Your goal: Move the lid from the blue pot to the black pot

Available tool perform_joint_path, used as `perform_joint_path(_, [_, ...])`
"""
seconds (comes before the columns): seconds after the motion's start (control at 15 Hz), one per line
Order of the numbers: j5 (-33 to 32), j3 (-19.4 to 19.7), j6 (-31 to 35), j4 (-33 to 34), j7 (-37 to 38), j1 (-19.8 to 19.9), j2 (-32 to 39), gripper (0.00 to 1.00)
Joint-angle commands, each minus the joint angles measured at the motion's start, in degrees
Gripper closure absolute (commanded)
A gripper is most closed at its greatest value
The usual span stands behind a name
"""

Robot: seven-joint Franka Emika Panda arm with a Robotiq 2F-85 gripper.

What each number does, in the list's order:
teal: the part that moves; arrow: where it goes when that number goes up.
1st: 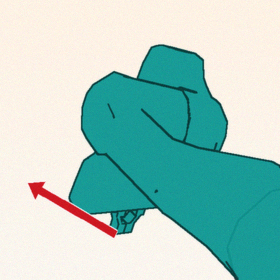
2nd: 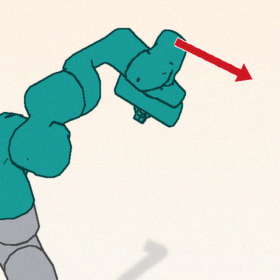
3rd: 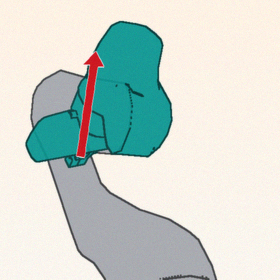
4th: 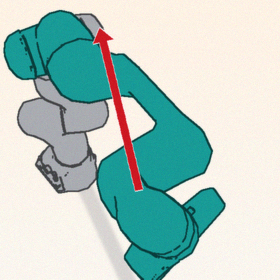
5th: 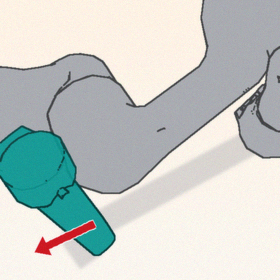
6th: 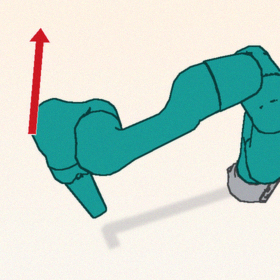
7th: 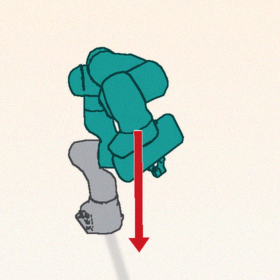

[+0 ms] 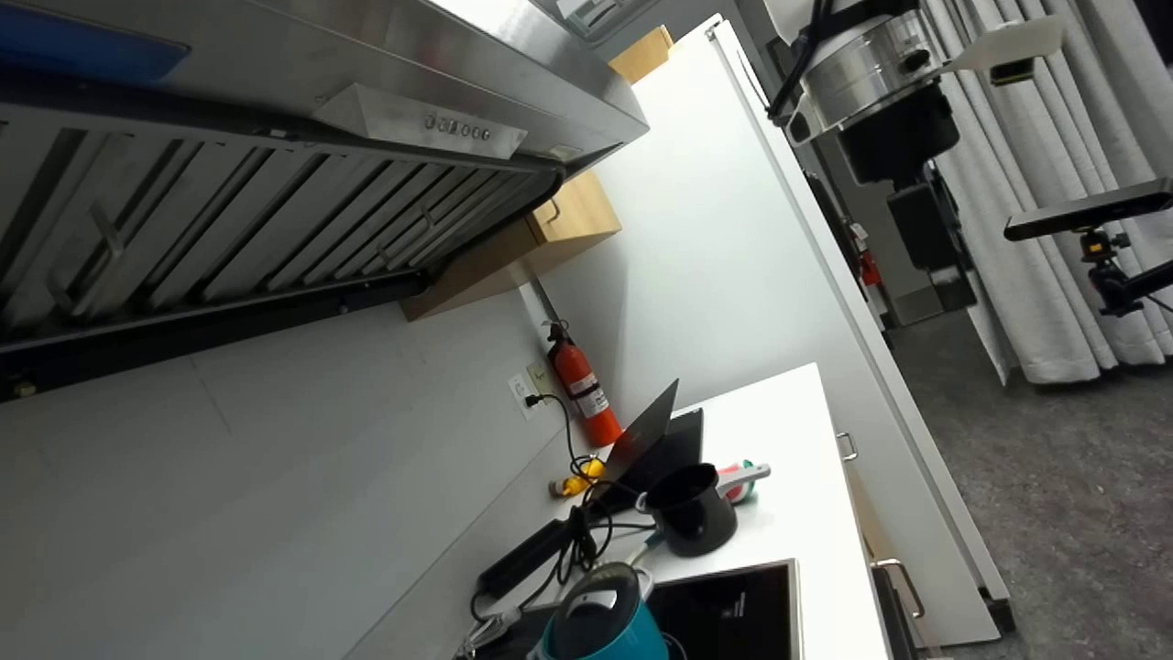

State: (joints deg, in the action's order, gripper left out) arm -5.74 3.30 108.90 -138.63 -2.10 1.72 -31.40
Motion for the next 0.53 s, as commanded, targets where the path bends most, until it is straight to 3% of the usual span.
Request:
perform_joint_path(0.0, [-1.93,3.25,-2.65,8.60,-5.93,1.85,6.03,0.00])
perform_joint_path(0.2, [-2.33,3.82,-3.45,12.03,-8.23,2.01,9.21,0.00])
perform_joint_path(0.27, [-1.33,3.80,-0.47,8.06,-6.98,2.11,5.94,0.00])
perform_joint_path(0.47, [-1.47,3.73,-0.89,9.99,-7.25,2.10,8.38,0.00])
